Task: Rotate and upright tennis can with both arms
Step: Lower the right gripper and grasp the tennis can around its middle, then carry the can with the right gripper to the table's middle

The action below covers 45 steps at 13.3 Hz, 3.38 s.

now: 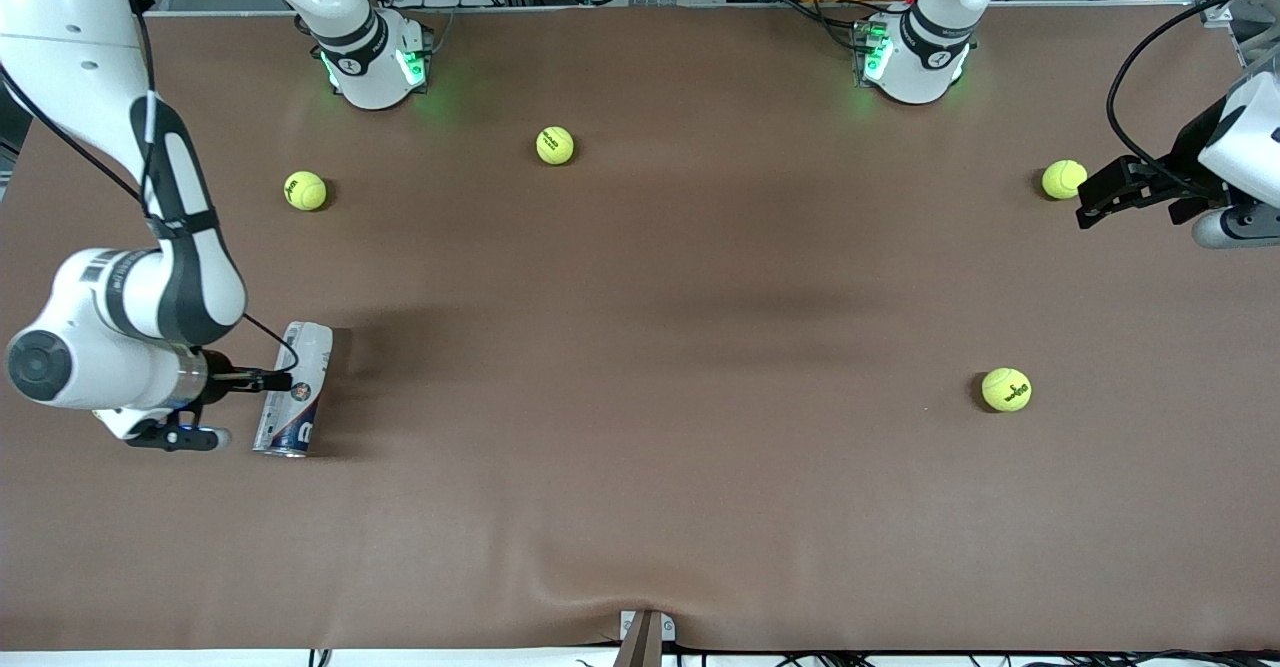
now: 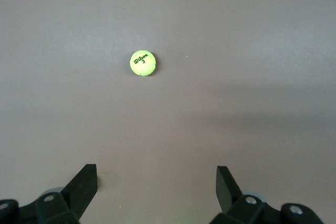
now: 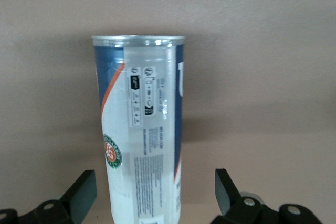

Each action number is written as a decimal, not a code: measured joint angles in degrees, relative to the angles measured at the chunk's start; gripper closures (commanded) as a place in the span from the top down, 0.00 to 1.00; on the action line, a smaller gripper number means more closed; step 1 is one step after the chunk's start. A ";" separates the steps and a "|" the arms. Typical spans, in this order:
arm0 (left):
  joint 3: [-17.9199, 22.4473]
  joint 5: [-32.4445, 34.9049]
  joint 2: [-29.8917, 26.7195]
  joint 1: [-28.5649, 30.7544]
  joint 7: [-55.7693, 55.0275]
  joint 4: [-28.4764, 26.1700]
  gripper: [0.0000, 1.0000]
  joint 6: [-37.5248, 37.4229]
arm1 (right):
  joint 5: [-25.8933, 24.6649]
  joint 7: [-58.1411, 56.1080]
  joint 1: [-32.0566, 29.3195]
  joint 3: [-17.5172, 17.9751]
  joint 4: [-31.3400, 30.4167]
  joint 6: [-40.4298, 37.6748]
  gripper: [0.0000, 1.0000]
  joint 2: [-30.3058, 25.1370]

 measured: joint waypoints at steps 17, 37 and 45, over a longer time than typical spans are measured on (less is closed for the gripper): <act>-0.17 -0.08 0.32 -0.97 0.02 0.00 1.00 0.01 | 0.00 -0.32 0.57 -0.01 -0.43 1.79 0.54 5.48; 0.01 -0.08 2.12 -0.52 0.02 -0.01 1.00 2.19 | -2.10 -31.22 41.48 1.66 4.54 3.40 0.56 -2.81; -0.01 -0.08 2.27 -0.51 0.02 0.00 1.00 2.21 | -15.71 -32.54 53.51 1.07 10.30 9.92 0.55 8.79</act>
